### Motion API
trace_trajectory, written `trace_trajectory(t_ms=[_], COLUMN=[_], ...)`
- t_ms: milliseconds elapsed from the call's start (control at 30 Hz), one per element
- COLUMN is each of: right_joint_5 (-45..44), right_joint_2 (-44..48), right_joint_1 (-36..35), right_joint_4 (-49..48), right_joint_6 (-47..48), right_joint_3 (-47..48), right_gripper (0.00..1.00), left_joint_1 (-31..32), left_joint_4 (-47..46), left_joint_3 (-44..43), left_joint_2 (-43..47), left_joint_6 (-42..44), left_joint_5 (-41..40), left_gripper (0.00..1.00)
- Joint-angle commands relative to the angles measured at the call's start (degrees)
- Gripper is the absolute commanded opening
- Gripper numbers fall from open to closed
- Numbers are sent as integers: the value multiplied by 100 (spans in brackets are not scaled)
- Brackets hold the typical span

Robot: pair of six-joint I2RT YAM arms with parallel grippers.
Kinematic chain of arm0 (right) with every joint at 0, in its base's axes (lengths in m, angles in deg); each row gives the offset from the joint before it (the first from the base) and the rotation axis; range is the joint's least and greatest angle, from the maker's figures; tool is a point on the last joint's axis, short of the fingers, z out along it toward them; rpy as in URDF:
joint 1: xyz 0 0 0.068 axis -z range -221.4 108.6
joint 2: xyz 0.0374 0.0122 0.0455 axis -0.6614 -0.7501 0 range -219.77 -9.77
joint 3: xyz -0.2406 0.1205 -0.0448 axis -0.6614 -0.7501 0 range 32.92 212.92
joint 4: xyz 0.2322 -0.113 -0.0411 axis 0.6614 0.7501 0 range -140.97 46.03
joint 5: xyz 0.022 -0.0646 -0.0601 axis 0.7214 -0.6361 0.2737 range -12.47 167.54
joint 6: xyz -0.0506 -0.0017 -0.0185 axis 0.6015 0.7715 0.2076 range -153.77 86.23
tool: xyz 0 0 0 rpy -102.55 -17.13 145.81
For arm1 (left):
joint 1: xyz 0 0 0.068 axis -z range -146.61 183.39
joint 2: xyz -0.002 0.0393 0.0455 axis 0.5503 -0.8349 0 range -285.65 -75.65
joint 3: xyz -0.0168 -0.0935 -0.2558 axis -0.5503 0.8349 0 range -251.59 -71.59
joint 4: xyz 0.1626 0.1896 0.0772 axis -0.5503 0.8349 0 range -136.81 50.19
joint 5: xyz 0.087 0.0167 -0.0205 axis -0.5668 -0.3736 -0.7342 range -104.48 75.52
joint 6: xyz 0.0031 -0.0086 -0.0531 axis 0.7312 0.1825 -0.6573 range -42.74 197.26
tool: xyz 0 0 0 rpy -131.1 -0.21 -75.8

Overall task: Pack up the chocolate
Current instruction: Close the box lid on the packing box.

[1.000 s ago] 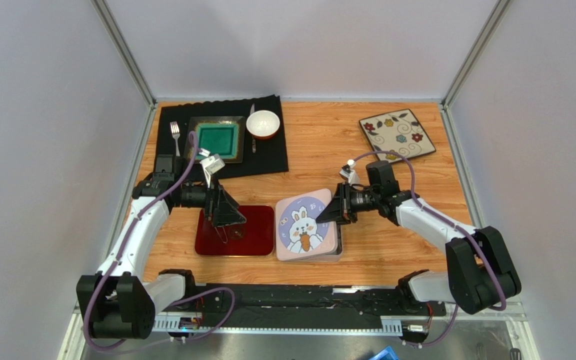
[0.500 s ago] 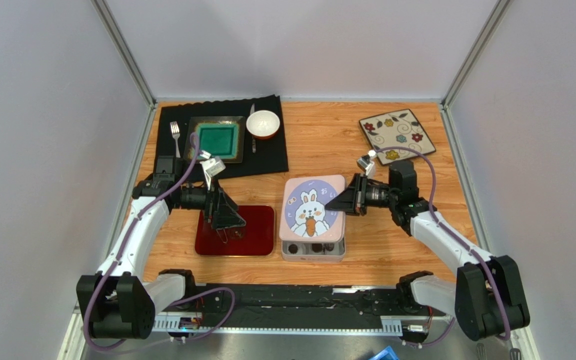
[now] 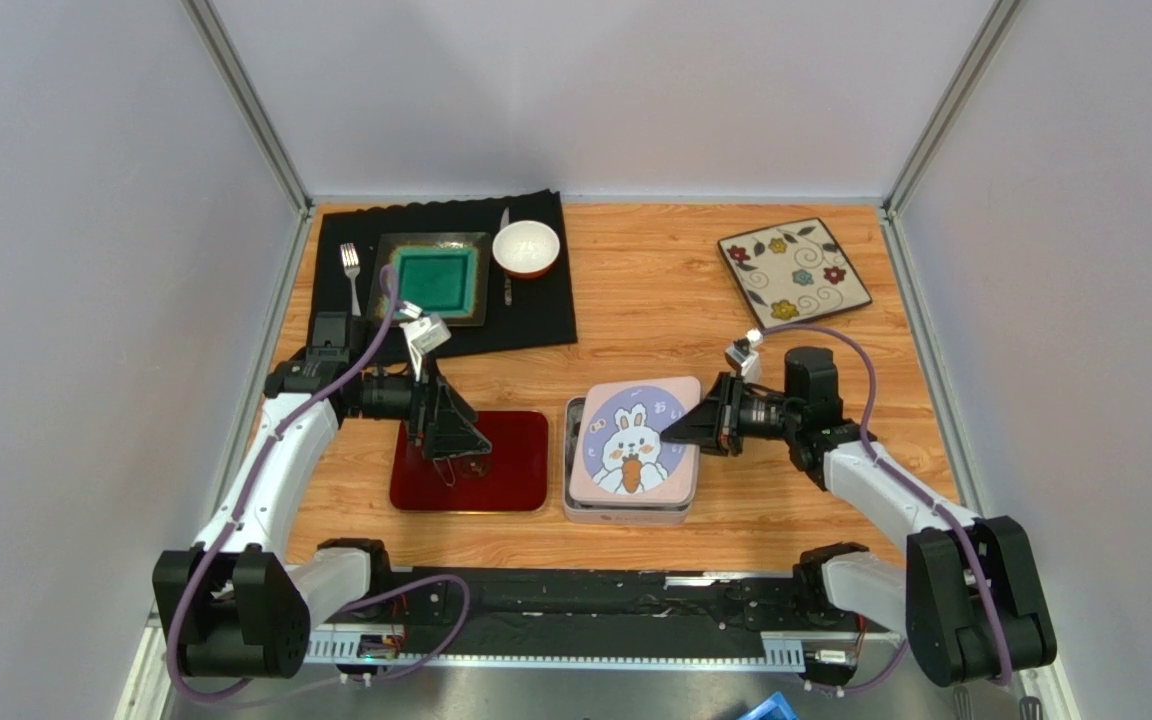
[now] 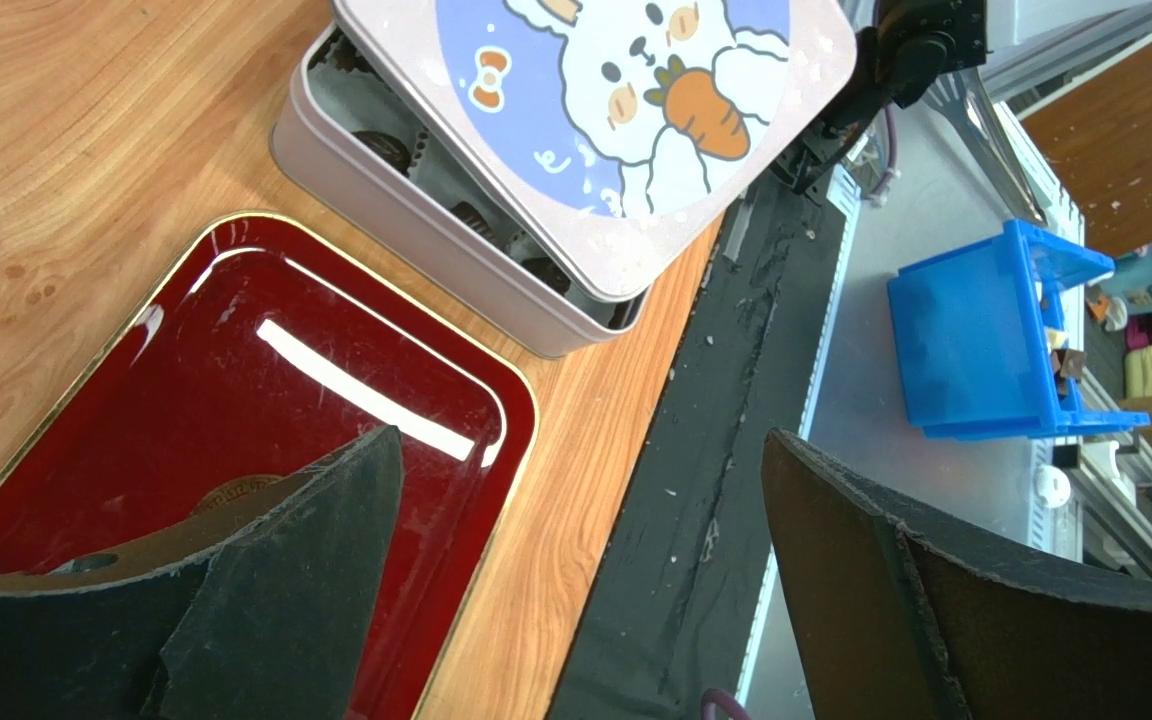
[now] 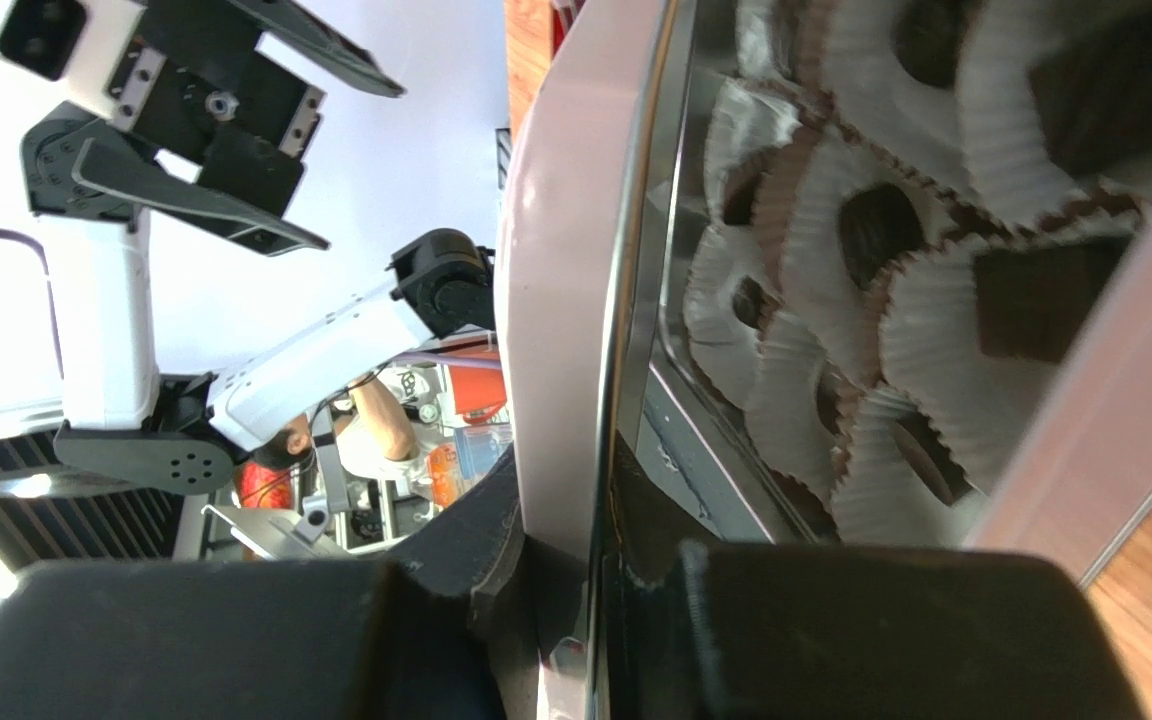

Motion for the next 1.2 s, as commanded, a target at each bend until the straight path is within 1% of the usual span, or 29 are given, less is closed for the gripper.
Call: trace_trajectory(t_ms=[0, 200, 300, 367, 400, 467, 500, 533, 600, 667, 733, 767, 800, 867, 900, 933, 967, 1000, 1067, 1133, 1167], right_joint_5=[-140, -334, -457, -509, -553, -624, -659, -764, -843, -905, -1106, -1220, -1335, -1511, -1573, -1695, -1748, -1845, -2178, -2547, -2592], right_joint_2=[107, 169, 143, 143, 143, 90, 81, 81, 72, 81, 177, 204, 248, 274, 274, 248, 196, 134, -50, -121, -130], right_joint_1=[28, 28, 28, 37, 46, 63, 63, 63, 81, 125, 151, 151, 151, 151, 151, 151, 151, 160, 151, 160, 151], right_joint_4=[-180, -426, -373, -356, -190, 30, 318, 495, 926, 1006, 1462, 2125, 2454, 2938, 3332, 3484, 3616, 3974, 4371, 4531, 4540], right_joint_6=[-88, -264, -255, -299, -282, -160, -80, 16, 192, 202, 420, 613, 972, 1229, 1317, 1501, 1581, 1730, 2046, 2161, 2179], right_joint_3=[-170, -521, -592, -618, -610, -540, -522, -452, -417, -425, -338, -111, 48, 381, 479, 541, 594, 725, 796, 788, 770], right_gripper=[9, 16, 26, 30, 38, 48, 57, 59, 61, 63, 66, 66, 67, 67, 68, 68, 82, 99, 100, 100, 99], left_joint_1=[-1, 8, 8, 8, -1, -1, 8, -1, -1, -1, -1, 8, 8, 8, 8, 8, 8, -1, 8, 8, 8], left_joint_4=[22, 13, 31, 31, 31, 31, 39, 39, 48, 48, 66, 83, 118, 110, 118, 119, 119, 127, 127, 136, 136], left_joint_3=[-217, -218, -226, -226, -235, -235, -235, -244, -235, -226, -218, -218, -226, -235, -235, -270, -288, -323, -358, -376, -384], left_joint_2=[89, 124, 124, 133, 141, 150, 150, 150, 142, 150, 150, 159, 159, 185, 185, 177, 159, 150, 133, 141, 150], left_joint_6=[161, 153, 144, 144, 144, 153, 144, 144, 144, 161, 161, 179, 188, 205, 197, 179, 170, 135, 100, 74, 56], left_joint_5=[181, 208, 208, 217, 217, 217, 225, 234, 243, 261, 296, 296, 313, 322, 348, 366, 383, 427, 524, 568, 603], left_gripper=[97, 98, 98, 98, 98, 98, 98, 98, 98, 98, 98, 98, 98, 98, 98, 98, 98, 98, 98, 99, 99])
